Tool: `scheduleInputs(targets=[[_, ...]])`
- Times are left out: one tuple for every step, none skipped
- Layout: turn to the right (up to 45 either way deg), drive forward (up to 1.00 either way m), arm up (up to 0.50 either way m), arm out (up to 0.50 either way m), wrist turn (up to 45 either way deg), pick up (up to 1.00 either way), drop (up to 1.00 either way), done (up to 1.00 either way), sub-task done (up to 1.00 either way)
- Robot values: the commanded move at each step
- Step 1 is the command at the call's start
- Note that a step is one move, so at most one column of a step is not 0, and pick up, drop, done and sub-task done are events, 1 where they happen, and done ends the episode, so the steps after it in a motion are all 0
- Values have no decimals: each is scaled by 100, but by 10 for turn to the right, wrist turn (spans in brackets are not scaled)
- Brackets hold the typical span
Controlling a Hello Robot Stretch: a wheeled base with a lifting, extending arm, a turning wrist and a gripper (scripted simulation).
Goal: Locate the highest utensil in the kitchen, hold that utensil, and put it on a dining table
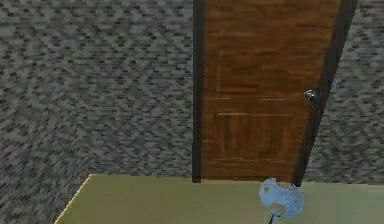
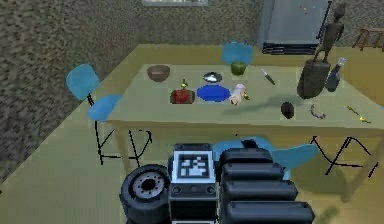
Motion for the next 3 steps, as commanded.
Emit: scheduleInputs(targets=[[450,0,0,0,0,0,0,0,0],[180,0,0,0,0,0,0,0,0],[0,40,0,0,0,0,0,0,0]])
